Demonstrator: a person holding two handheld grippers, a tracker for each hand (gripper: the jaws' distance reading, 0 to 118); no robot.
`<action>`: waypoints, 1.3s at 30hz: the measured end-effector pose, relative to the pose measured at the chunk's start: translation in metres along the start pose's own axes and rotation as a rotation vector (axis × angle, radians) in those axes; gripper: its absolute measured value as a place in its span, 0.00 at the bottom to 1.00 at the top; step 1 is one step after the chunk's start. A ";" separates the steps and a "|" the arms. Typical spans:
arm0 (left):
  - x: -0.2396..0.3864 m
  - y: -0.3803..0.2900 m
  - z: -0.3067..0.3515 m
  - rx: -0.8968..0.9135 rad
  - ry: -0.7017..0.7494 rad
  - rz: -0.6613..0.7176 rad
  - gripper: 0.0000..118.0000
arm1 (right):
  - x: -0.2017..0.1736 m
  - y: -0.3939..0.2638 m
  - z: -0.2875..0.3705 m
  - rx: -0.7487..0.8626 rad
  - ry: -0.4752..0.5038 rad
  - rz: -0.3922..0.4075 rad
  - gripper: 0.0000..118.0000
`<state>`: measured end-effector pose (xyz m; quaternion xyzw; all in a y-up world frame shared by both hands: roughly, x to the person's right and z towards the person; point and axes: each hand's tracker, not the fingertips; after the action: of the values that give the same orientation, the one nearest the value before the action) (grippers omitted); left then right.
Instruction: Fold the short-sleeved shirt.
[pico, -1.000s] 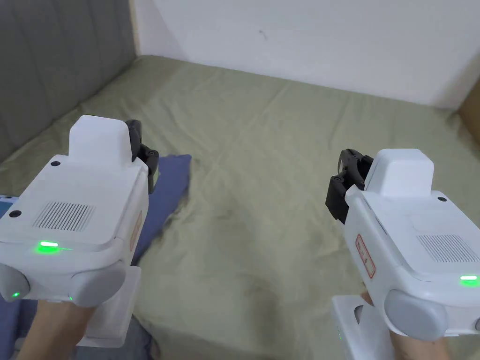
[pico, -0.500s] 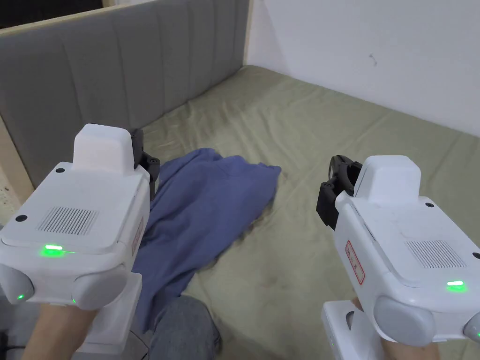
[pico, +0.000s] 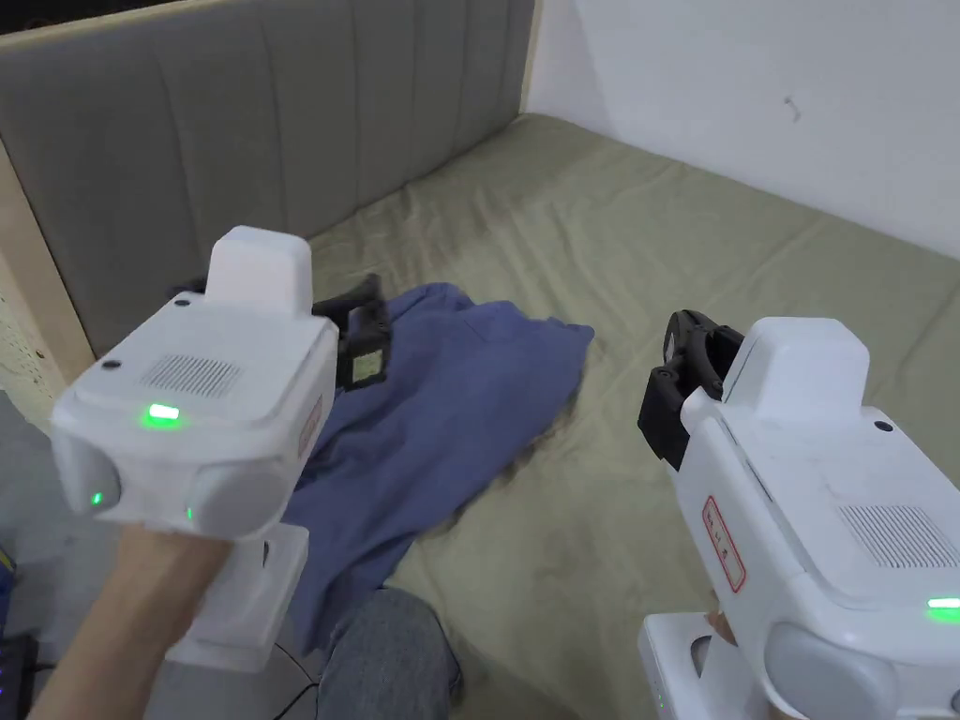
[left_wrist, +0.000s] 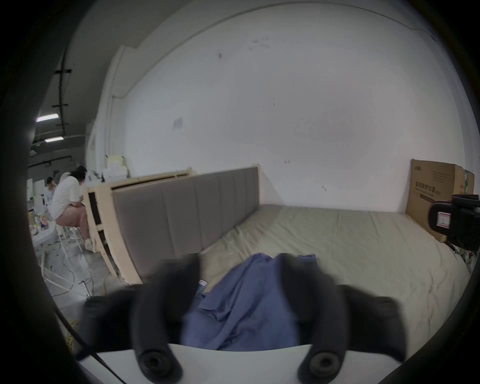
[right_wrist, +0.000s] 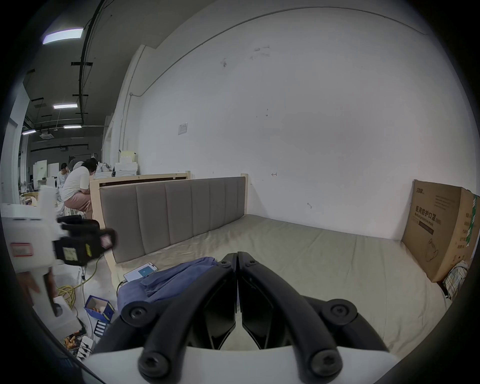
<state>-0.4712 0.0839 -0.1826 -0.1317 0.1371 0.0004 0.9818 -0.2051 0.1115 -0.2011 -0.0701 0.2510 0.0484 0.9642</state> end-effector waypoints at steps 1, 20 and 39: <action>0.001 0.002 -0.016 -0.032 -0.036 0.008 0.87 | 0.001 -0.001 0.000 0.003 0.001 0.000 0.00; 0.067 -0.096 -0.367 -0.867 -0.229 -0.130 1.00 | 0.059 -0.069 -0.048 -0.227 -0.102 -0.062 0.00; 0.053 -0.058 -0.308 -0.763 -0.213 -0.018 0.00 | 0.071 -0.078 -0.007 -0.267 -0.146 -0.083 0.00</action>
<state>-0.5010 -0.0536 -0.4681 -0.4875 0.0235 0.0565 0.8710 -0.1368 0.0372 -0.2334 -0.2044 0.1682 0.0468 0.9632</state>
